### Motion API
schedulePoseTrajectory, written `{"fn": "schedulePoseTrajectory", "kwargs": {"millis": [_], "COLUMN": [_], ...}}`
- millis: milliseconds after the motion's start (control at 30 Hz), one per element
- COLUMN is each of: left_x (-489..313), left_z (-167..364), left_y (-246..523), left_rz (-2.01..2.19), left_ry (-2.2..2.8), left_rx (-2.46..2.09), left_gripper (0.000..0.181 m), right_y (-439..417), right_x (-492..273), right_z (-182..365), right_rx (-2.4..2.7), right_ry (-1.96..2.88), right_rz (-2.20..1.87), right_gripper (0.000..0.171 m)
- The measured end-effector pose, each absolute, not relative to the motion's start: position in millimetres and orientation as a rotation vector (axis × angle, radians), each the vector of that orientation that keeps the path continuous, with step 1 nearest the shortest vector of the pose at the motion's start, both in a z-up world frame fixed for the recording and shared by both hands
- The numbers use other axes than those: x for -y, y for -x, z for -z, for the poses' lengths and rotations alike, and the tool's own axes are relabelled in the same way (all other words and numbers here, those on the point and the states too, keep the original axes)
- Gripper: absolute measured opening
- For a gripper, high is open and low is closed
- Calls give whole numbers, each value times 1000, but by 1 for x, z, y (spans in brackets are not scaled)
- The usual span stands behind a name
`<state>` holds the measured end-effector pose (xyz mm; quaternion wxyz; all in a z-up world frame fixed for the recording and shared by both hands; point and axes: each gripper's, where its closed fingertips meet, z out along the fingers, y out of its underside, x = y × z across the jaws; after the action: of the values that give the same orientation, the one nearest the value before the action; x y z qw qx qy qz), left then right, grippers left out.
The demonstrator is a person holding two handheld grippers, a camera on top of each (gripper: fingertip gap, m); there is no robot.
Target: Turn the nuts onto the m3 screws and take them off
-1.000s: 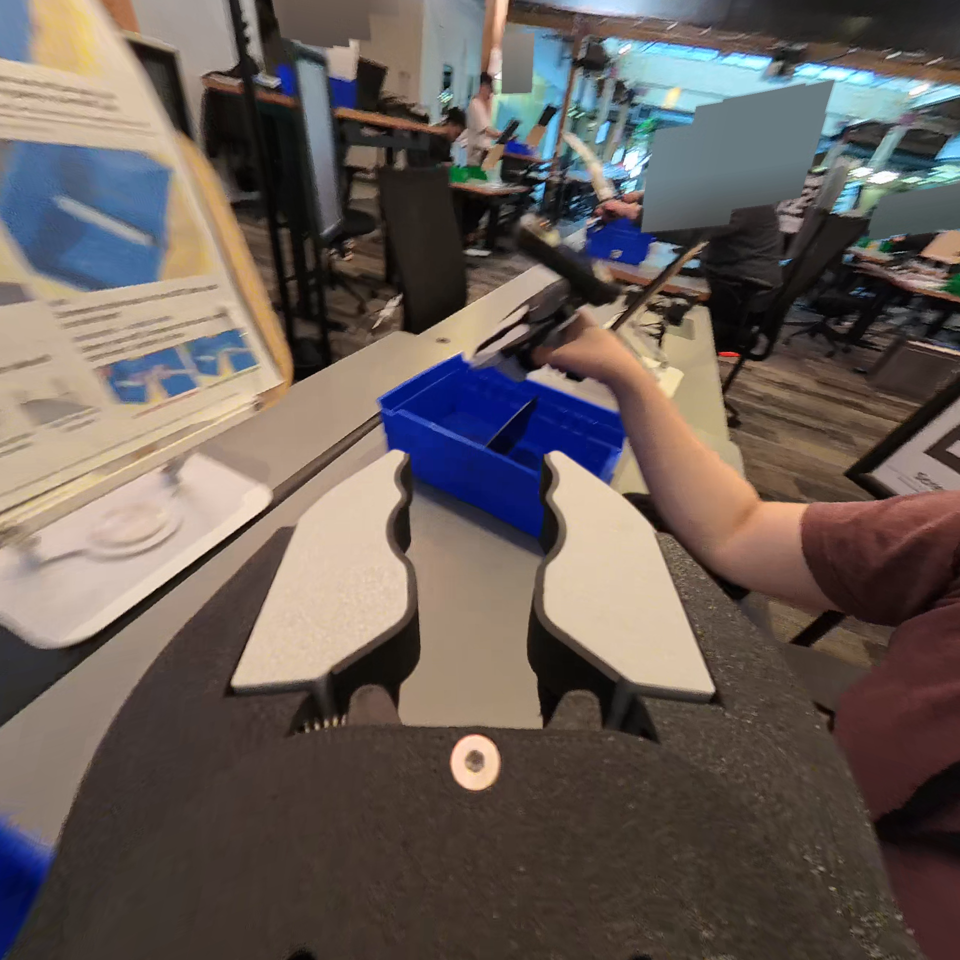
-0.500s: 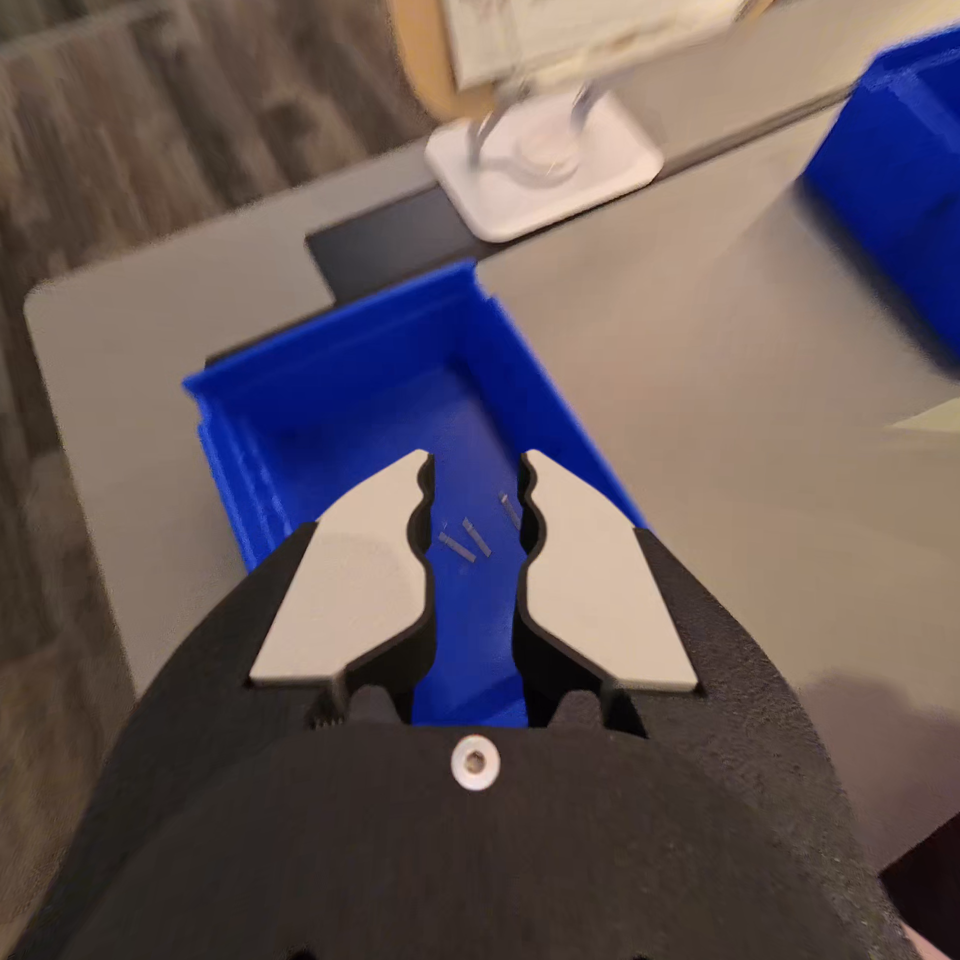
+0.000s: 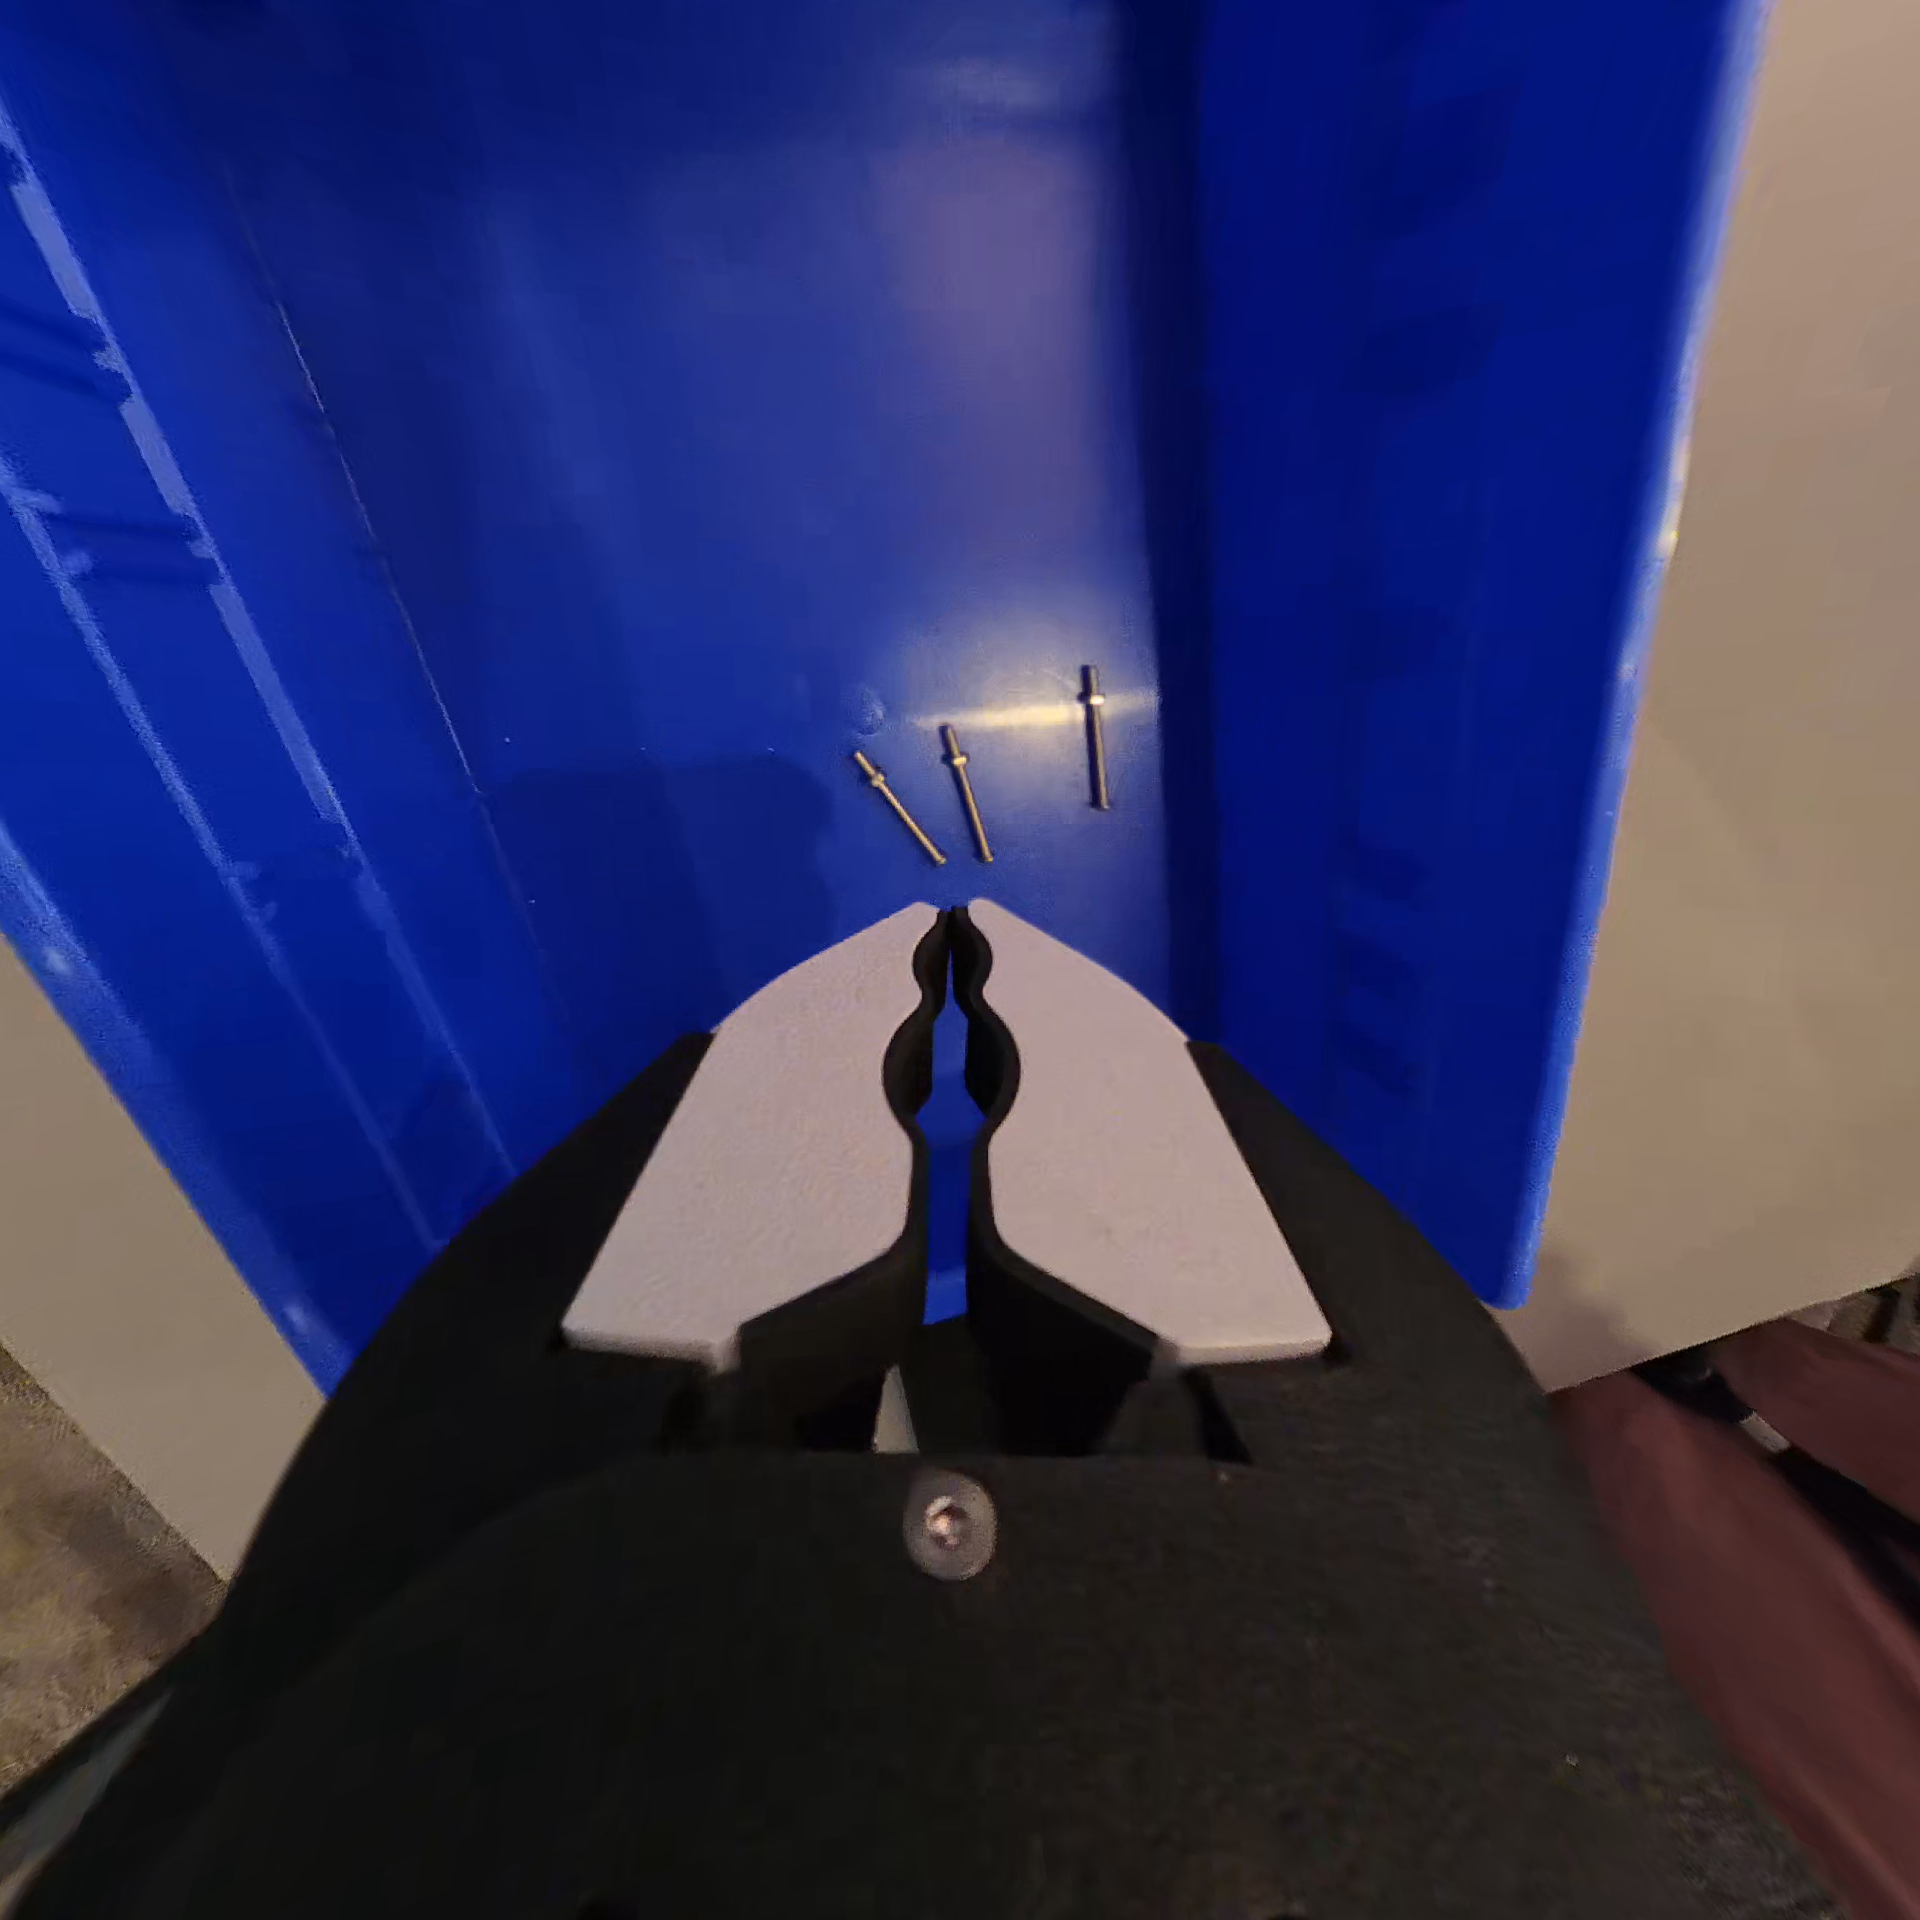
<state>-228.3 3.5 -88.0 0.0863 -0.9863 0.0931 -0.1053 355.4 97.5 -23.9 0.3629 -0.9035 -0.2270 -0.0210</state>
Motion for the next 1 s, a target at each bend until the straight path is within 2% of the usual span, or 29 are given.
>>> {"fn": "schedulePoseTrajectory", "kwargs": {"millis": [667,1000], "left_x": [-9,-7], "left_z": [138,156], "left_y": [228,232], "left_rz": [308,239], "left_ry": [3090,3177], "left_rx": [-238,-219], "left_gripper": [4,13], "right_y": [-355,-353], "right_x": [-95,-94], "right_z": [30,30], "right_rx": [613,629], "right_ry": [2353,2356], "right_rz": [63,68], "right_gripper": [19,19]}}
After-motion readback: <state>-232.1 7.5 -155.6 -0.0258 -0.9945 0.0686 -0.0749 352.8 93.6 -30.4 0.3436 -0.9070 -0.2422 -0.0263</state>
